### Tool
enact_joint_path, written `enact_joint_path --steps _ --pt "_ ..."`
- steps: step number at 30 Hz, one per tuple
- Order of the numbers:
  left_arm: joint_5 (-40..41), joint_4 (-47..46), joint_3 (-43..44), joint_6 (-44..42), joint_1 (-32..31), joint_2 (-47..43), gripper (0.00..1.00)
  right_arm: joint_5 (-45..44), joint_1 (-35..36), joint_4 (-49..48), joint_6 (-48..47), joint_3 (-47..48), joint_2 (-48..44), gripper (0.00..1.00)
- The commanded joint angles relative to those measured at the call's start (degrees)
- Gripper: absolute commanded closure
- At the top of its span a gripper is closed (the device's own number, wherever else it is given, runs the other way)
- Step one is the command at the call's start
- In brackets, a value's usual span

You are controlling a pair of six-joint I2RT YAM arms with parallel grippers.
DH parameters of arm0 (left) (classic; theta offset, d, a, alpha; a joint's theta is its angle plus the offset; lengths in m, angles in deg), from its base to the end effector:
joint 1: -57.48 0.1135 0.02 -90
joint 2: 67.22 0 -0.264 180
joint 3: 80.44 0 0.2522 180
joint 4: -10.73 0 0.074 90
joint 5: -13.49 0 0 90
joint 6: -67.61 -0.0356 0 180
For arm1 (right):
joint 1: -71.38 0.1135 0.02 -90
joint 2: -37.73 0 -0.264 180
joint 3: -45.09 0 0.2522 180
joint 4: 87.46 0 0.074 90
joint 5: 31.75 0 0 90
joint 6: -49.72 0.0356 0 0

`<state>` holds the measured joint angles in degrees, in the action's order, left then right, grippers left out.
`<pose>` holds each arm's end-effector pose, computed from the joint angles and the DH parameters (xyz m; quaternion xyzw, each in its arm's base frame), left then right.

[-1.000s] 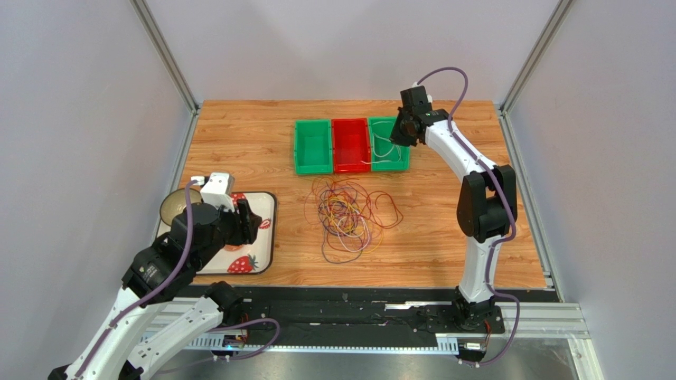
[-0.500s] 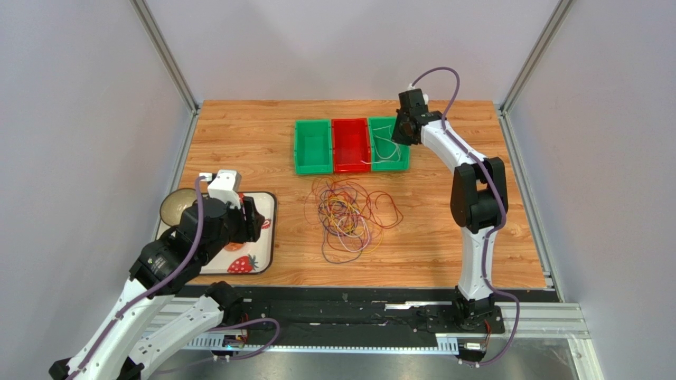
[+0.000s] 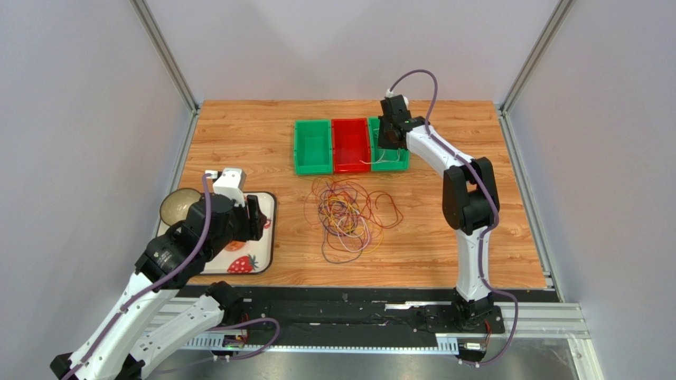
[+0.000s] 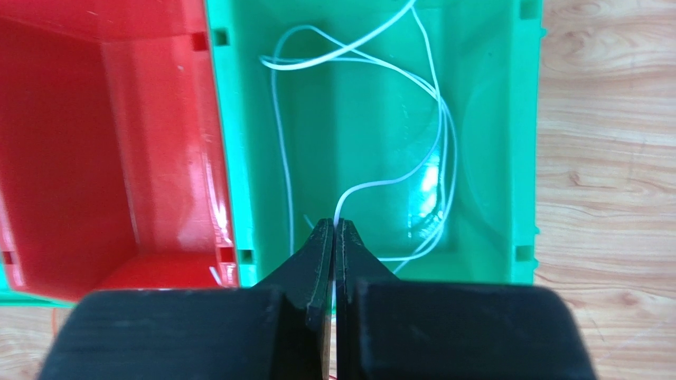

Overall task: Untangle the cables
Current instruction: Place the cable in the bin.

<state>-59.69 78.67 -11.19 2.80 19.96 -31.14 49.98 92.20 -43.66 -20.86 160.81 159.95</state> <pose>0.0908 -0.0567 0.3453 0.0267 0.8788 -0.1279 0.4590 0.4515 0.1662 0.2243 0.0130 0.9384 0.0528 0.3413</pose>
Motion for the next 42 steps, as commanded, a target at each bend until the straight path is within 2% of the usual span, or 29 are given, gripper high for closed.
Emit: enact_joint_path --steps 1,3,4,7,10,17,23,27,30,36,42 --pt "-0.03 -1.26 0.24 -0.58 -0.19 -0.48 0.39 -2.88 -0.43 3.08 -1.75 2.98 -0.04 0.96" --pt "-0.12 -1.26 0.24 -0.58 -0.19 -0.74 0.39 -3.15 -0.25 3.88 -2.19 3.6 -0.92 0.86" --pt "-0.12 -1.26 0.24 -0.58 -0.19 -0.66 0.39 -3.67 -0.25 5.01 -2.19 4.21 -1.1 0.72" --pt "-0.21 -1.26 0.24 -0.58 -0.19 -1.01 0.39 -4.3 -0.08 6.61 -2.63 5.1 -2.33 0.53" --pt "-0.21 -1.26 0.24 -0.58 -0.19 -1.27 0.39 -4.82 0.19 7.75 -3.07 5.71 -3.73 0.46" --pt "-0.21 -1.26 0.15 -0.49 -0.19 -2.15 0.39 -6.66 1.5 13.28 -5.27 8.53 -7.07 0.39" --pt "-0.38 -1.26 0.06 -0.49 -0.19 -1.62 0.39 -7.46 1.77 14.17 -4.4 4.49 -13.91 0.38" --pt "-1.26 -2.4 -0.55 -0.4 -0.19 -0.66 0.39 -1.94 2.47 10.32 -0.09 -3.93 -20.24 0.39" --pt "-2.57 -4.16 -0.81 -0.32 -0.19 1.89 0.38 -1.04 4.22 5.92 1.14 -12.37 -25.42 0.39" --pt "-9.42 -14.17 -2.13 2.14 -0.19 11.46 0.38 2.36 7.83 3.01 5.88 -23.89 -32.2 0.4" --pt "-12.77 -23.75 0.49 1.27 -0.19 24.11 0.39 6.33 10.82 -1.91 8.61 -36.36 -41.7 0.4"
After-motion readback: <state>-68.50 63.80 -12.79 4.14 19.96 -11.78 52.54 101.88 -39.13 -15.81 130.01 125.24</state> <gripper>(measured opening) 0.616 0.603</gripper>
